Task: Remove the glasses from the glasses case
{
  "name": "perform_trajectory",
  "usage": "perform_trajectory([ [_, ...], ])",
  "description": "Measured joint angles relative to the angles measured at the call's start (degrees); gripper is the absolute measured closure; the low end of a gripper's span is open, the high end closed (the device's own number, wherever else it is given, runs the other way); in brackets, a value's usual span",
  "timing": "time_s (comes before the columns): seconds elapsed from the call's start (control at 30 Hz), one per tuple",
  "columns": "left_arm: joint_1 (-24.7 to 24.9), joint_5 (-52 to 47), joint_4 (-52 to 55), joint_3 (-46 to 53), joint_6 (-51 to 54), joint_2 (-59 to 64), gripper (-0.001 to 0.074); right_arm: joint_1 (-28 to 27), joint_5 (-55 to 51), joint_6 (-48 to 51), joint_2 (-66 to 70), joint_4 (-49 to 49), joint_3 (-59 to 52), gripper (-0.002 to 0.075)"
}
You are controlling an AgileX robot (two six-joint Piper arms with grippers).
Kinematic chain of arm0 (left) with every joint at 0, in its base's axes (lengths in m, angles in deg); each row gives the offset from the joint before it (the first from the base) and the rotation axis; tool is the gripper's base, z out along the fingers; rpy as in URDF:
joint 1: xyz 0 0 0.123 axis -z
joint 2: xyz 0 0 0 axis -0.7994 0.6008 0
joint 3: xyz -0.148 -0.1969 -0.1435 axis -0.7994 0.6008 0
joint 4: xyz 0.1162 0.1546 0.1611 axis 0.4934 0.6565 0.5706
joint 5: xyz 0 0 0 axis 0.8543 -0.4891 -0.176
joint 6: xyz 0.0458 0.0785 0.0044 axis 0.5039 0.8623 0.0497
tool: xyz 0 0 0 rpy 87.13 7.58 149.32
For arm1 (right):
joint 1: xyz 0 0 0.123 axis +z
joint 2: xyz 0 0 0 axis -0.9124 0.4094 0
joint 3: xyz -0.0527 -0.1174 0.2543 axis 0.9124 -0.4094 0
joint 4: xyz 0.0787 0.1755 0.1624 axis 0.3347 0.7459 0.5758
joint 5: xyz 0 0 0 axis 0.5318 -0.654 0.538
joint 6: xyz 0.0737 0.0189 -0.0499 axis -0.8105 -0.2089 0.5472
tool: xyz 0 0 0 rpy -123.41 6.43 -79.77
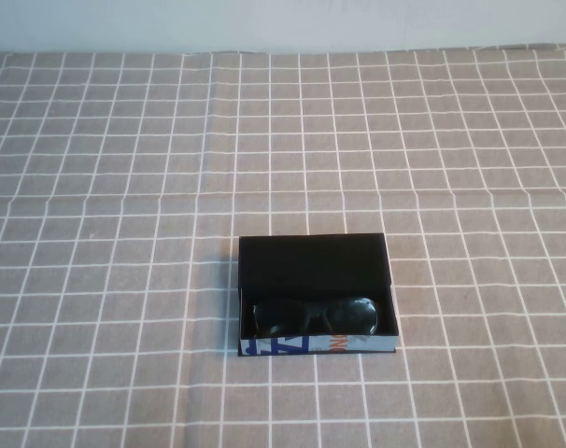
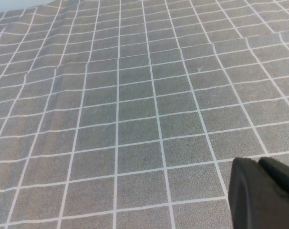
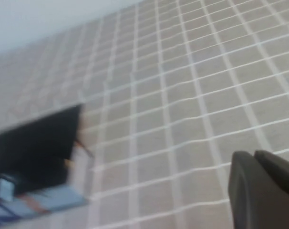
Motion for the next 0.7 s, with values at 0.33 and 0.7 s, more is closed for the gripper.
perform_trajectory([
  [0.33, 0.0, 0.0, 0.0, 0.0, 0.0, 0.0, 0.0739, 0.0, 7.9, 0.0, 0.0, 30.3, 0.0, 0.0744],
  [0.7, 0.0, 0.0, 0.0, 0.0, 0.0, 0.0, 0.0739, 0.0, 12.8, 0.0, 0.0, 31.8, 0.0, 0.0744],
])
